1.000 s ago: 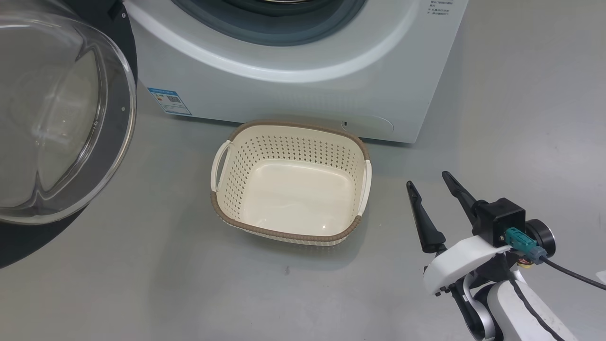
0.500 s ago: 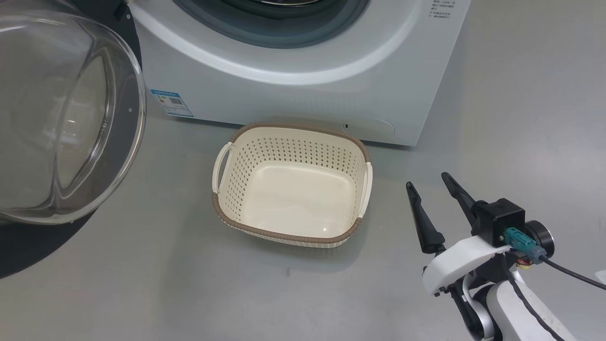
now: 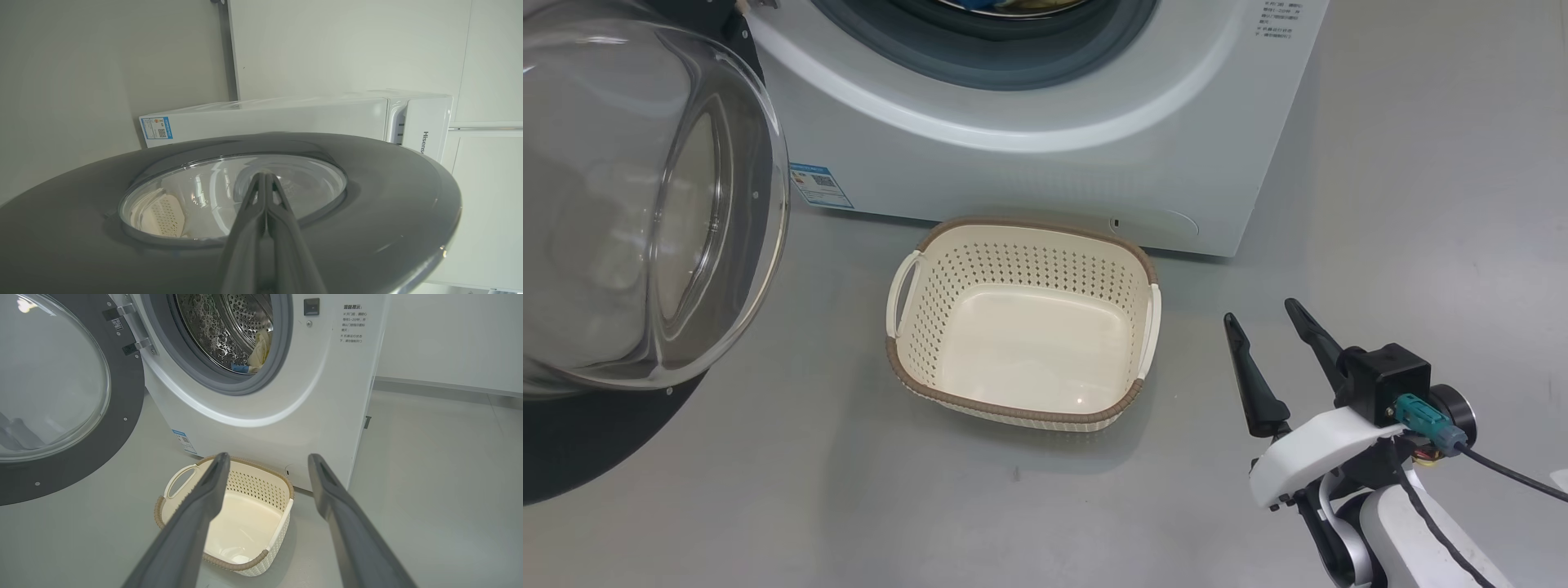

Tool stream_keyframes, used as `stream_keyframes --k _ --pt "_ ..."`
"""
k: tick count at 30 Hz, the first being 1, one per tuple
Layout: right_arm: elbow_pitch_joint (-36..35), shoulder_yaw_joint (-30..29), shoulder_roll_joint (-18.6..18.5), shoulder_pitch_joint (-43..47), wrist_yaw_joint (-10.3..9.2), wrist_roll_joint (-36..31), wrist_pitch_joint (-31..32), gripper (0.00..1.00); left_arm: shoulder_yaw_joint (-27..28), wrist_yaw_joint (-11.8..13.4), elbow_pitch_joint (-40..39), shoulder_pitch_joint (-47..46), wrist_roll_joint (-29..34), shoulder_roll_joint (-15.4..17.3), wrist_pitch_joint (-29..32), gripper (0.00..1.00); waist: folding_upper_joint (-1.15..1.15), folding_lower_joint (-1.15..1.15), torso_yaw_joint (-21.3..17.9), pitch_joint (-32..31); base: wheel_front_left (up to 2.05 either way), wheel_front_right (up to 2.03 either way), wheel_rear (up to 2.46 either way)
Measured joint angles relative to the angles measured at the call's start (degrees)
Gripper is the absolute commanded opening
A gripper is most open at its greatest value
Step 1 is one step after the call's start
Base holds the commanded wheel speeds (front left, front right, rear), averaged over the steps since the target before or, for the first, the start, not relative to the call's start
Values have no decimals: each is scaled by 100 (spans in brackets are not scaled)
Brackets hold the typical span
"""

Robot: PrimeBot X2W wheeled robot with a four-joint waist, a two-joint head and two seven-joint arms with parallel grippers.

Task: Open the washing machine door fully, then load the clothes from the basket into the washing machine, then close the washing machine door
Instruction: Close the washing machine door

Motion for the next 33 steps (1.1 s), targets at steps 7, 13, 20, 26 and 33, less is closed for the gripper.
stream_keyframes --k 7,13,20,26,33 --pt "49 -4 29 23 0 69 -25 100 -197 98 -144 65 -278 -131 758 0 0 0 -13 -42 0 0 0" --pt "144 -1 94 96 10 126 -102 100 -405 99 -377 259 -297 -193 1268 0 0 0 -49 -125 0 0 0" --pt "246 -3 157 130 52 213 -229 100 -416 93 -654 480 -576 -369 1748 0 0 0 -115 -255 0 0 0" --pt "354 1 230 230 92 279 -321 100 -417 42 -951 681 -809 -637 2071 0 0 0 -207 -400 0 0 0" --pt "387 32 301 264 110 334 -376 100 -348 42 -1435 1025 -1120 -923 2429 0 0 0 -416 -524 0 0 0"
